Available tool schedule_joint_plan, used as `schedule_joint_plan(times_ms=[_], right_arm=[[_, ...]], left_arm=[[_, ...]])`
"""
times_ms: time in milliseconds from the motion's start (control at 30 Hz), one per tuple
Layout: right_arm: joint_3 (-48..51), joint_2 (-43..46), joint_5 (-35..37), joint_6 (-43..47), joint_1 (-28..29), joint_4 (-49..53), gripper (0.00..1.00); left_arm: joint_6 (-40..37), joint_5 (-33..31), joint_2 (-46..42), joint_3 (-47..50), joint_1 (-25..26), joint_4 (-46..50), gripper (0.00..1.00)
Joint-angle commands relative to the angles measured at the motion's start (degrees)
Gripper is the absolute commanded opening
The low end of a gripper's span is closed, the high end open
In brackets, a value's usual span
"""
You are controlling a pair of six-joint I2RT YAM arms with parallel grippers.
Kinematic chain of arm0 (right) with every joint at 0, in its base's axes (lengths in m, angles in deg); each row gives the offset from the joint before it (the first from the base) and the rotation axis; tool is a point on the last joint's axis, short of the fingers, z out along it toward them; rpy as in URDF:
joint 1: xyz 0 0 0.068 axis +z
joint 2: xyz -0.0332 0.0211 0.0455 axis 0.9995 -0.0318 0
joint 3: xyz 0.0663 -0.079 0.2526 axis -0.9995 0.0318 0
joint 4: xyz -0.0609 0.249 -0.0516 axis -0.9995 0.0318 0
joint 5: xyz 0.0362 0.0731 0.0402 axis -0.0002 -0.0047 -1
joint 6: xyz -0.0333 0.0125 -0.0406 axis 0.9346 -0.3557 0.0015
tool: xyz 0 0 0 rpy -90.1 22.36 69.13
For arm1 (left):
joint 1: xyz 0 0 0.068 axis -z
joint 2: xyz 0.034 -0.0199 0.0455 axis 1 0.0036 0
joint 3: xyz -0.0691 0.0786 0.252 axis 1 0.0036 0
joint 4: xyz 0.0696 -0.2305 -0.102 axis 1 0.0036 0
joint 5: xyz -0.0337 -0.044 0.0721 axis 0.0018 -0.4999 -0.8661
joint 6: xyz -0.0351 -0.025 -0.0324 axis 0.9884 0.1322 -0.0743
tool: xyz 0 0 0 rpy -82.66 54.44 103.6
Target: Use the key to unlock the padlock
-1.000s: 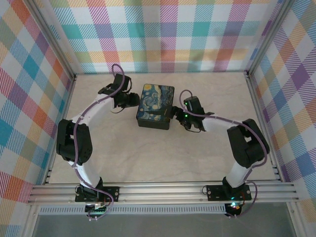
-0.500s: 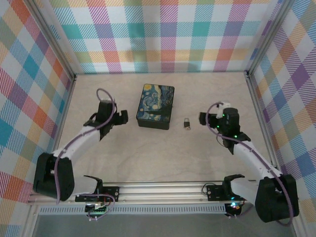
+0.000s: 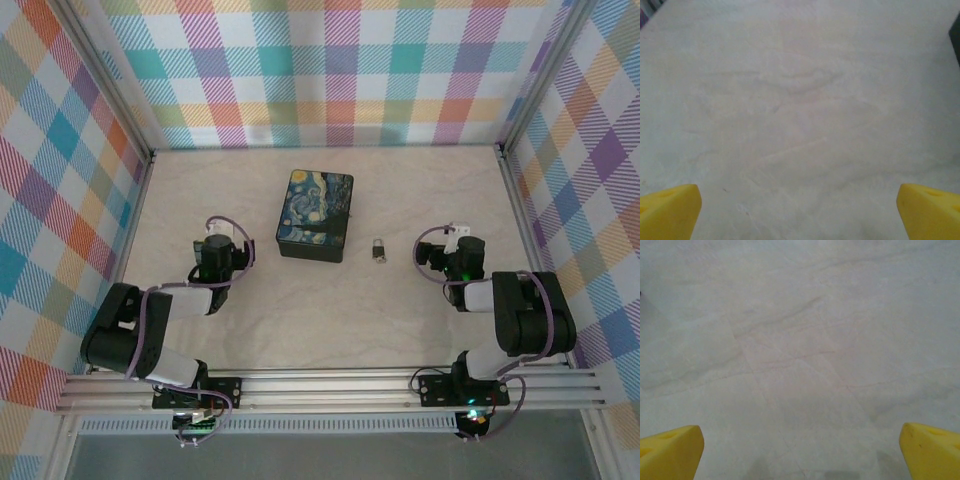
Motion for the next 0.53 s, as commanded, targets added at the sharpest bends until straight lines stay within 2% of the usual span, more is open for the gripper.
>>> schedule_joint_plan(times_ms=[0,33,67,133,167,500], right_arm=[[-2.86,0.60,0.31,0.82,-0.40,-3.66,1.00],[-2.42,0.00,0.37,0.83,-0.26,-5.81,1.00],[-2.81,0.66,0.48,0.86,-0.22,-3.99,1.00],[-2.62,0.28,0.48,0.98,-0.12,-4.85,1.00],[-2.81,0.69,0.63,1.10,-0.04,-3.82,1.00],[-2.81,0.73,-1.50,2.93,0.73,-3.79,1.00]], left_arm=[[1.23,4.10,5.63,2.63,-5.13,-15.77,1.00],[0.66,4.57,6.50,1.91,-5.32,-17.51,1.00],[1.21,5.53,4.30,-0.18,-5.36,-8.75,1.00],[0.70,5.47,5.50,0.39,-5.42,-12.16,1.00],[1.04,5.73,4.96,-0.33,-5.45,-9.19,1.00],[1.44,6.40,5.29,-0.75,-6.15,-9.06,1.00]])
